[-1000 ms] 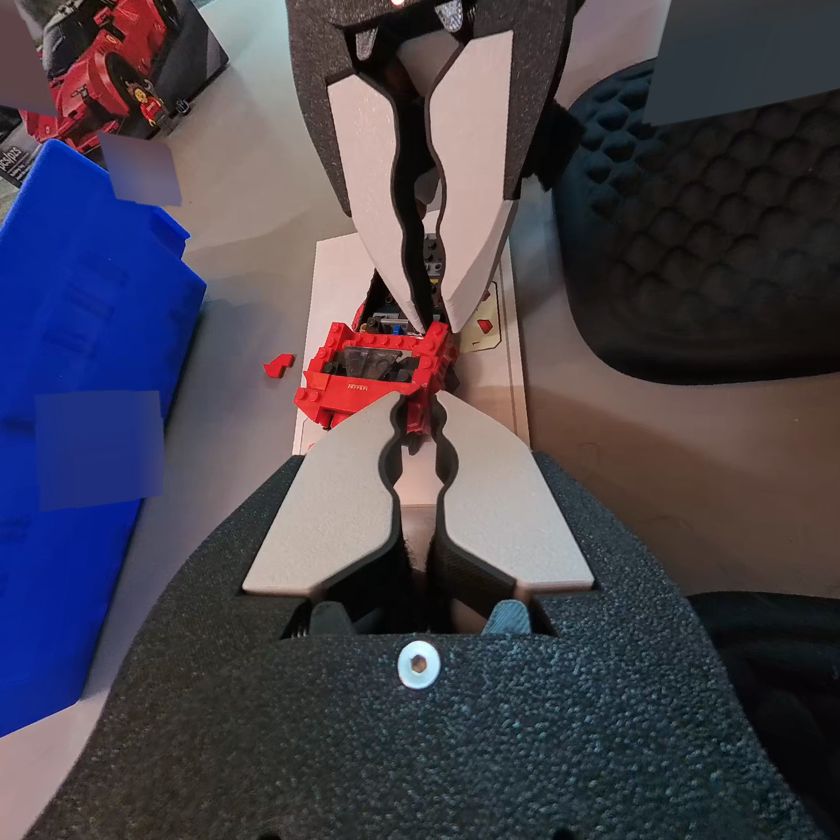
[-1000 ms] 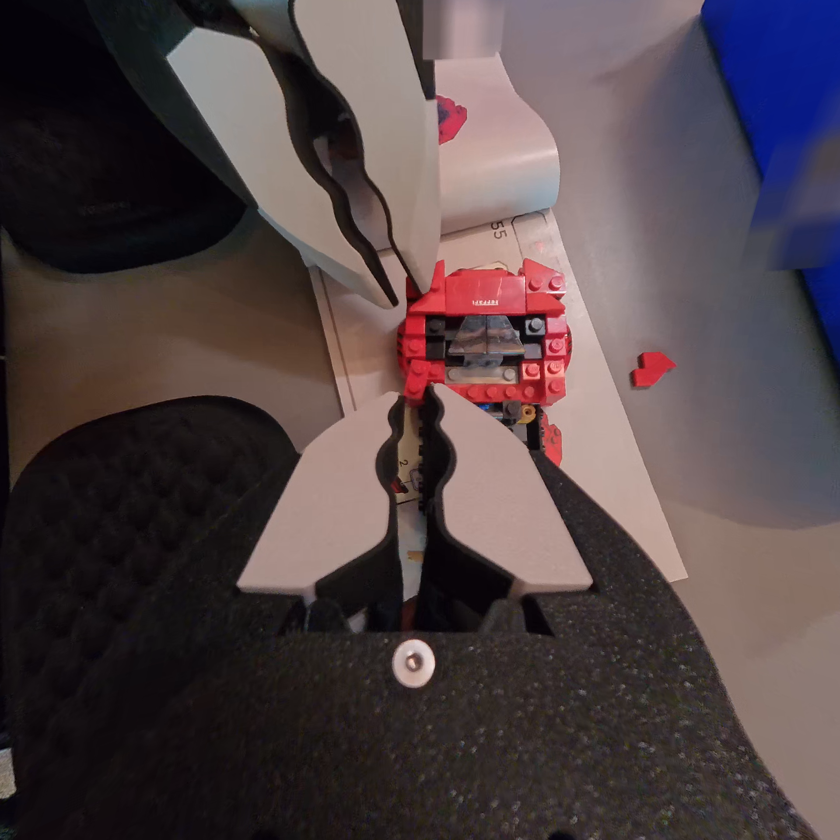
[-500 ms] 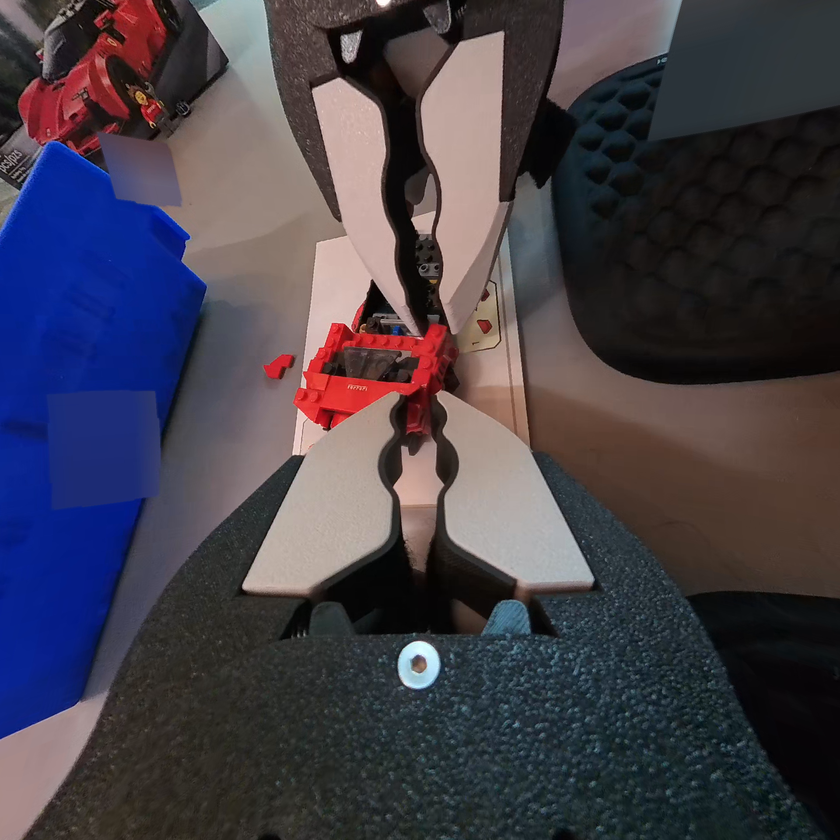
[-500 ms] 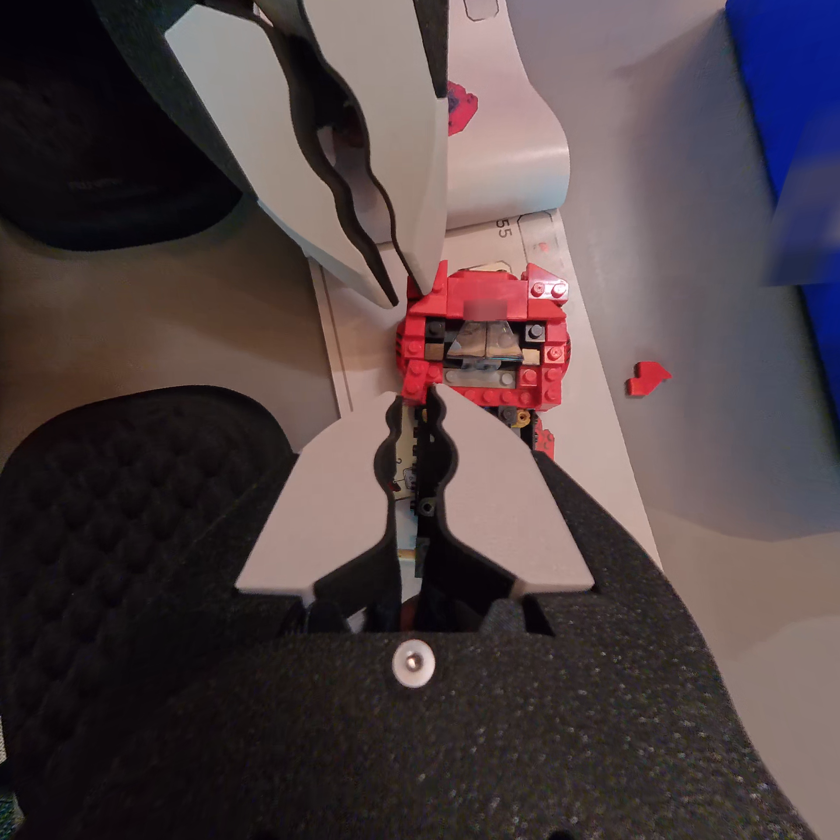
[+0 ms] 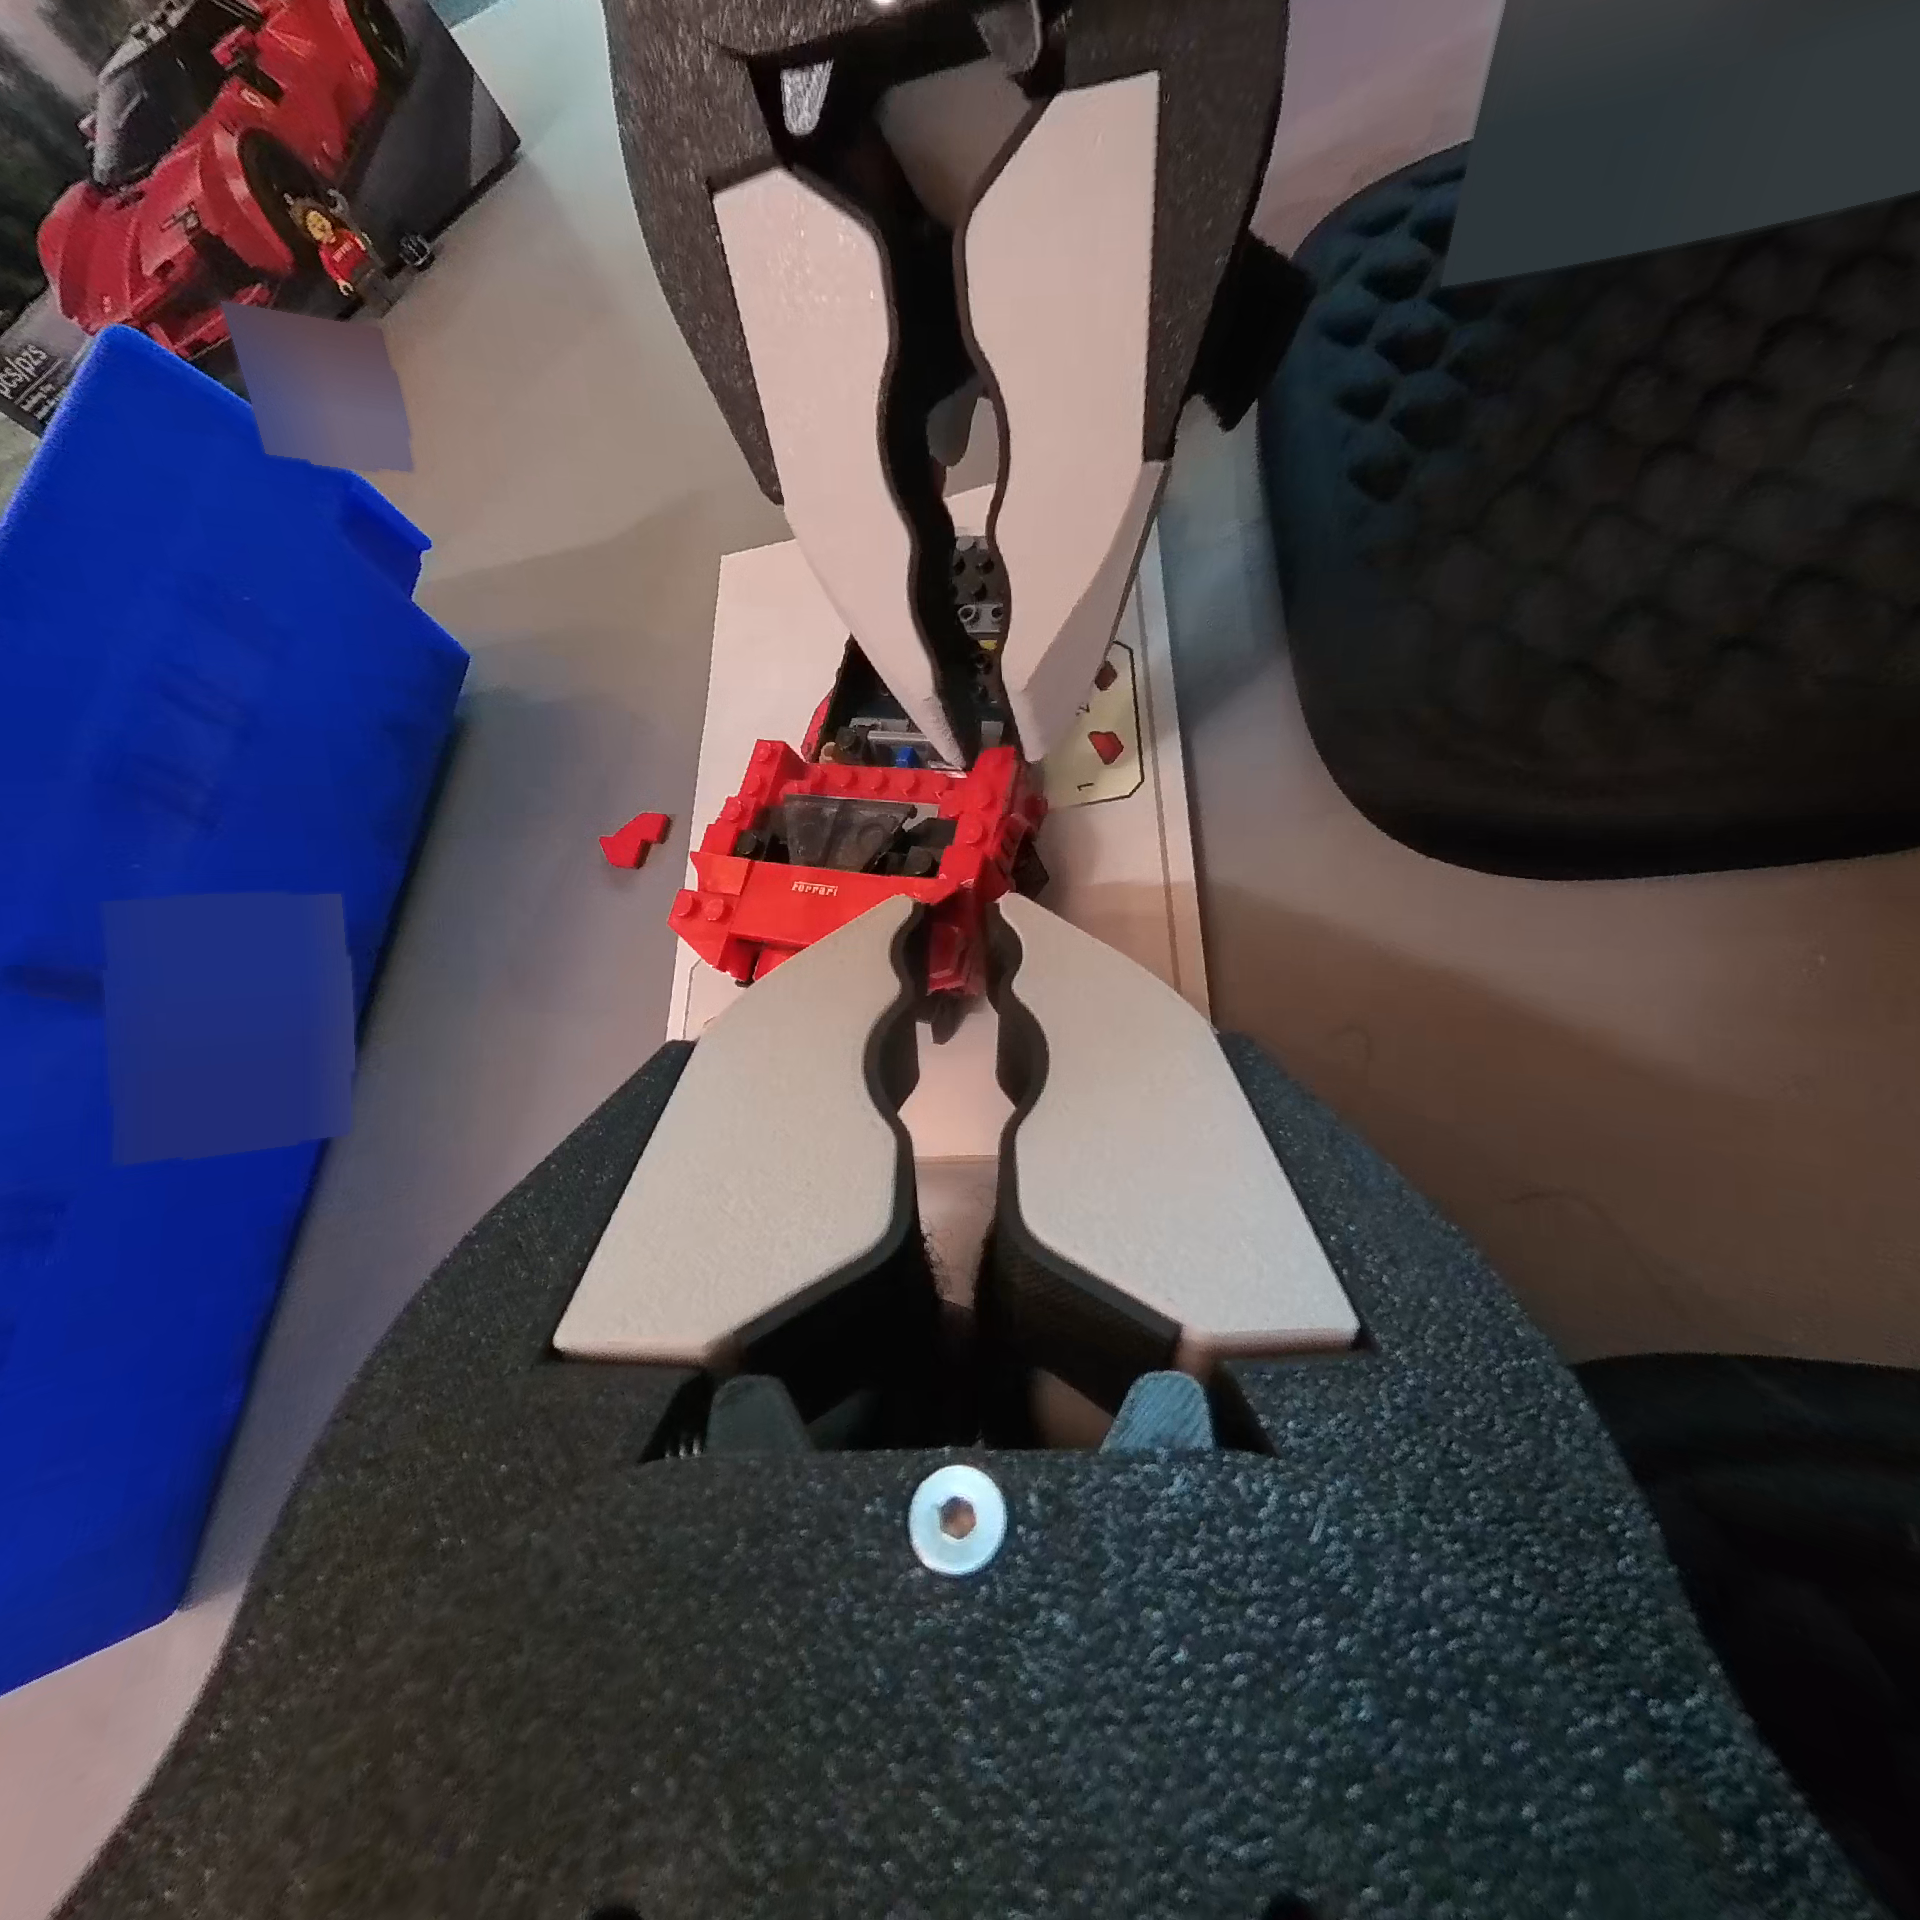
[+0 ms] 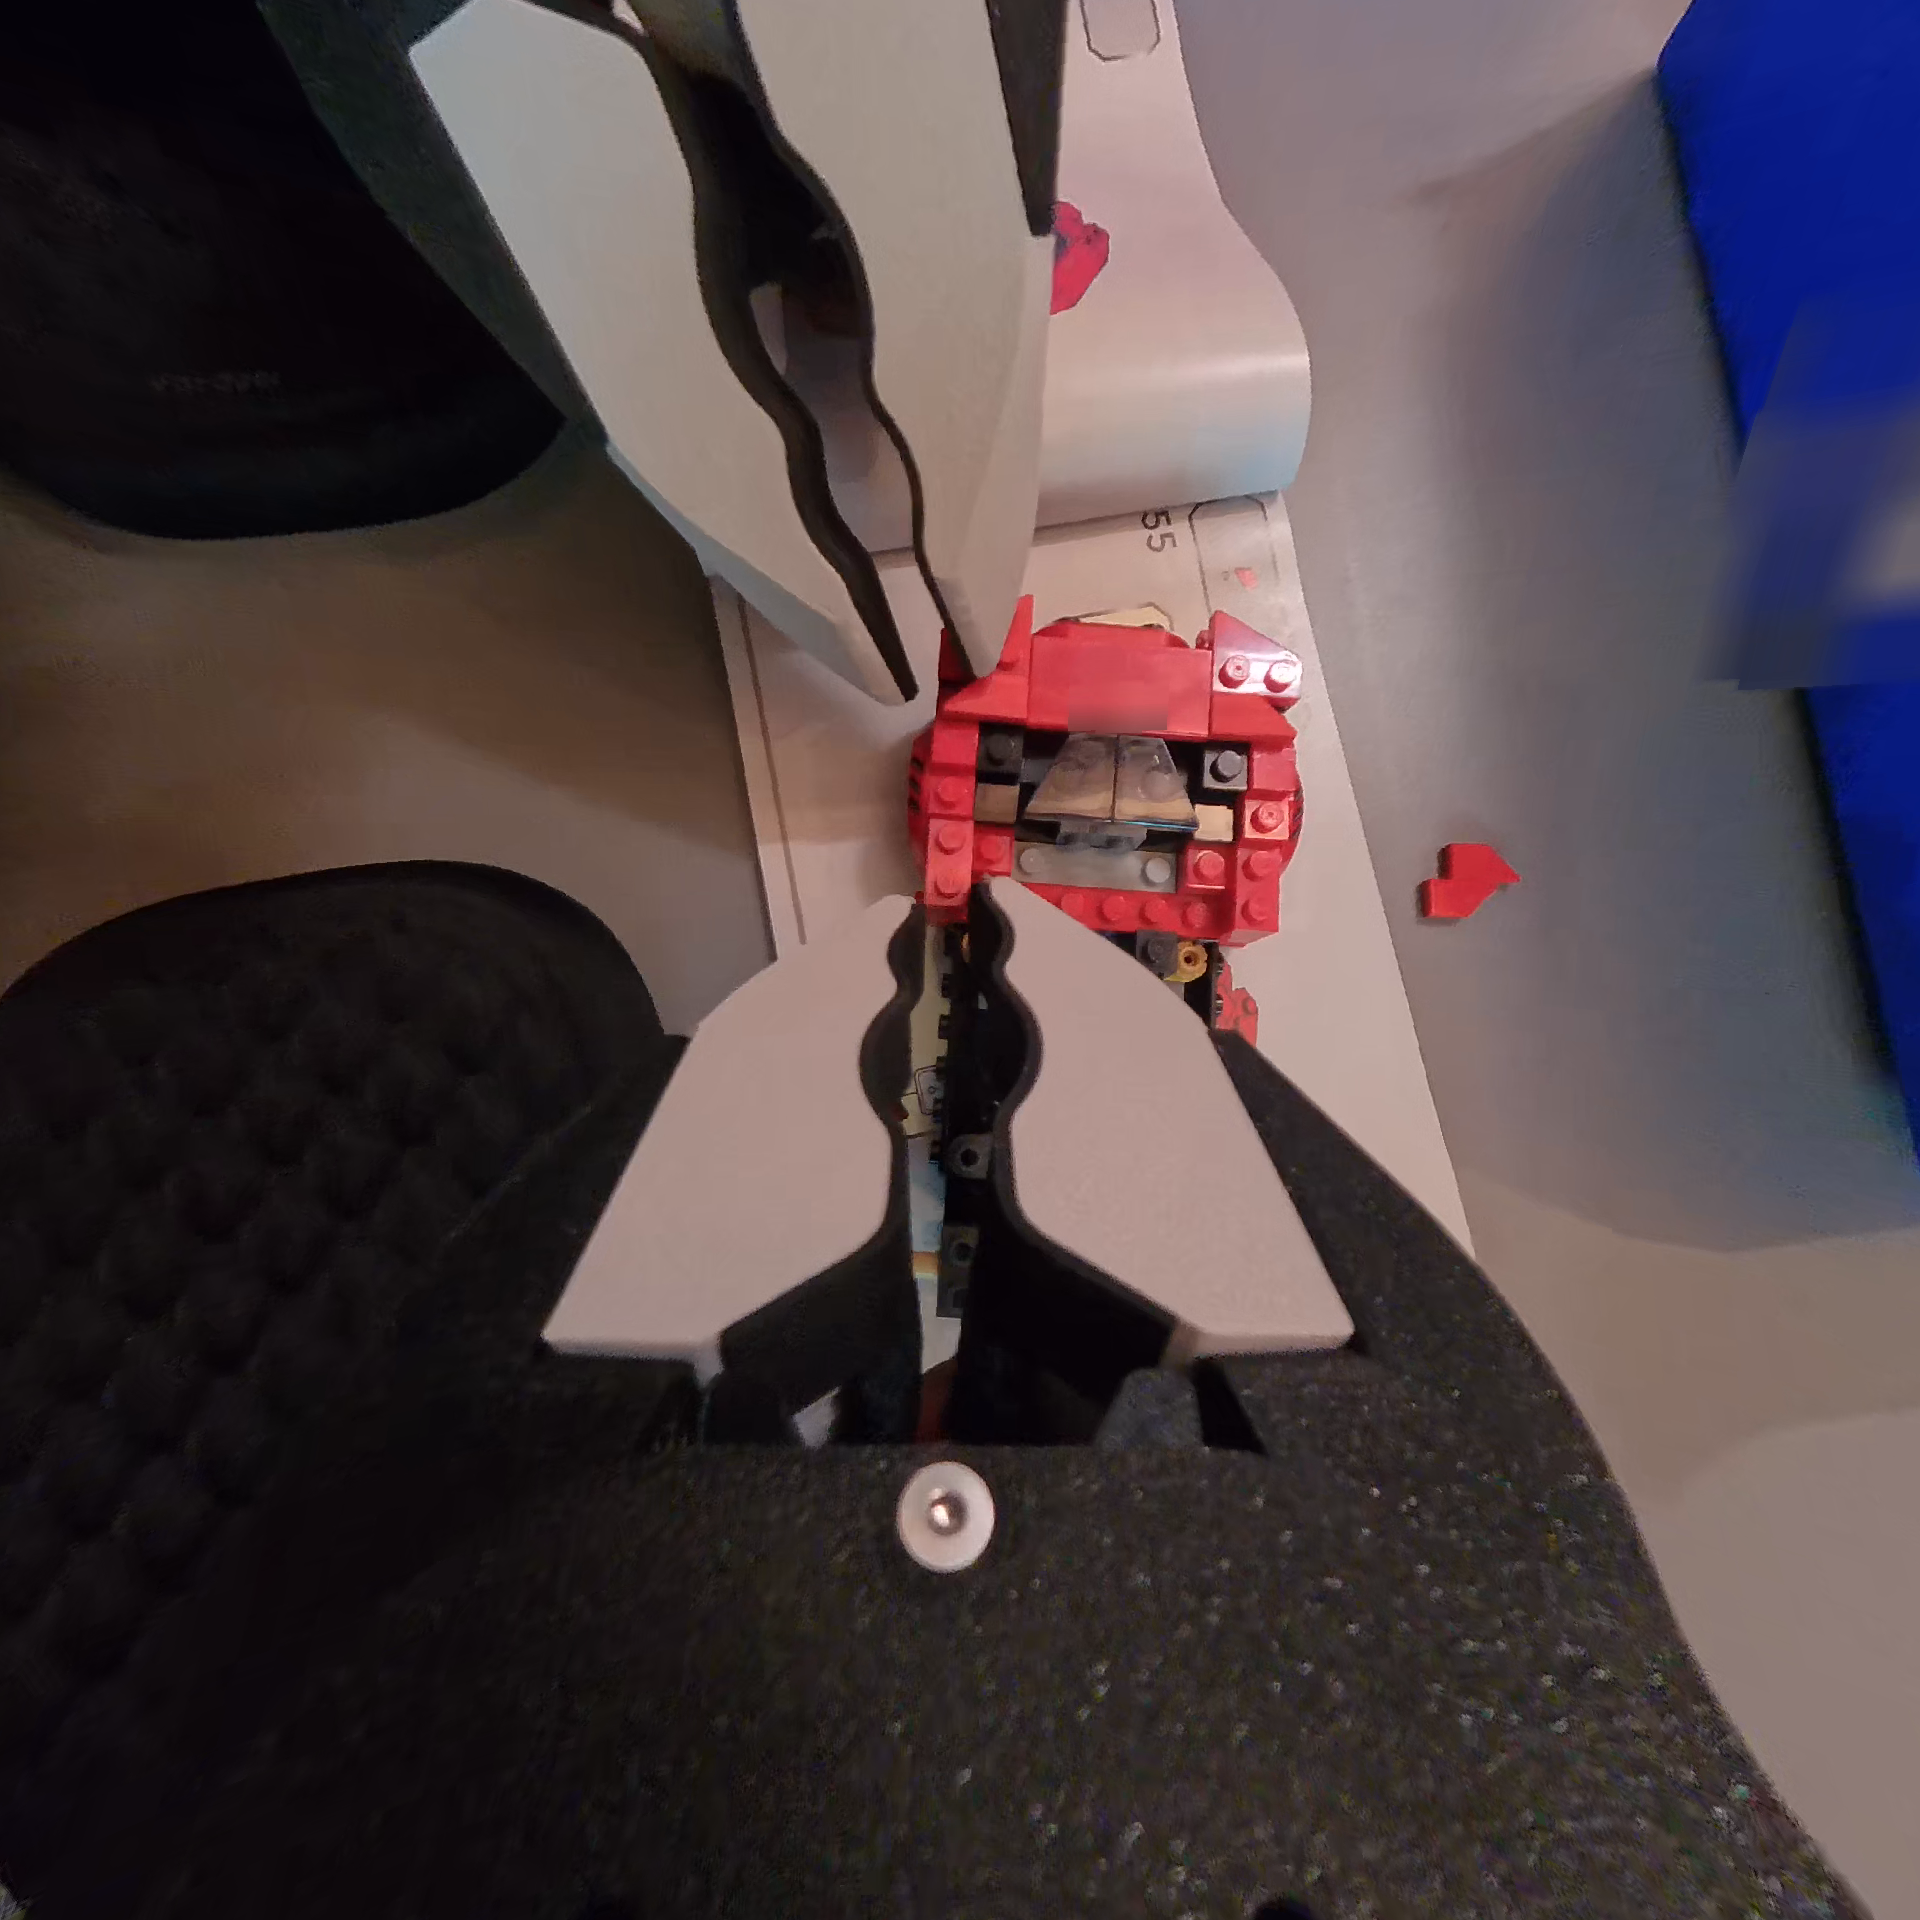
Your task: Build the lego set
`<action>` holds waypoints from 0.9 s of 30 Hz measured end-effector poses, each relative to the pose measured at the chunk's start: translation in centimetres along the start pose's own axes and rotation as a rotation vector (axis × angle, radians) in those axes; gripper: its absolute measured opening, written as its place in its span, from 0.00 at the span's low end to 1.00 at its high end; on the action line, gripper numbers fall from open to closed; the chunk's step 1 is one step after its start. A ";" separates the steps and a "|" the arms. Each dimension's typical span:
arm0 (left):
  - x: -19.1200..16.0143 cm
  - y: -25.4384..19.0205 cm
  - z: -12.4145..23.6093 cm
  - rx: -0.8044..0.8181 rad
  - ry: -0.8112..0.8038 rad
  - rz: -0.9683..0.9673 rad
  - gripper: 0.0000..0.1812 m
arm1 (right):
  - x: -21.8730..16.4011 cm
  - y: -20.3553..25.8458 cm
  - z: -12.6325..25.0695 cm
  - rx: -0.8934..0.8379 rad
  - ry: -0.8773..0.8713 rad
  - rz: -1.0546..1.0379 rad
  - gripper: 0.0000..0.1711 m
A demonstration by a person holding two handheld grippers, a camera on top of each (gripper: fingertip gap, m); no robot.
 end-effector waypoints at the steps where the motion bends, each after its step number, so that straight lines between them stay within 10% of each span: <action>1: 0.0 0.0 0.0 0.000 0.000 -0.001 0.05 | 0.0 0.0 0.0 0.000 0.001 0.013 0.05; 27: 0.0 -0.1 0.0 -0.001 0.000 -0.008 0.05 | 0.6 -0.7 0.8 0.018 -0.118 -0.099 0.00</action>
Point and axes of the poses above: each gripper's, where its closed fingertips meet, z back along the fingers, x out of its top, y = z × x across the jaws, the point moved 9 cm from there along z, back along the fingers, and after that the axes turned 15 degrees about -y, right-handed, at the moved point
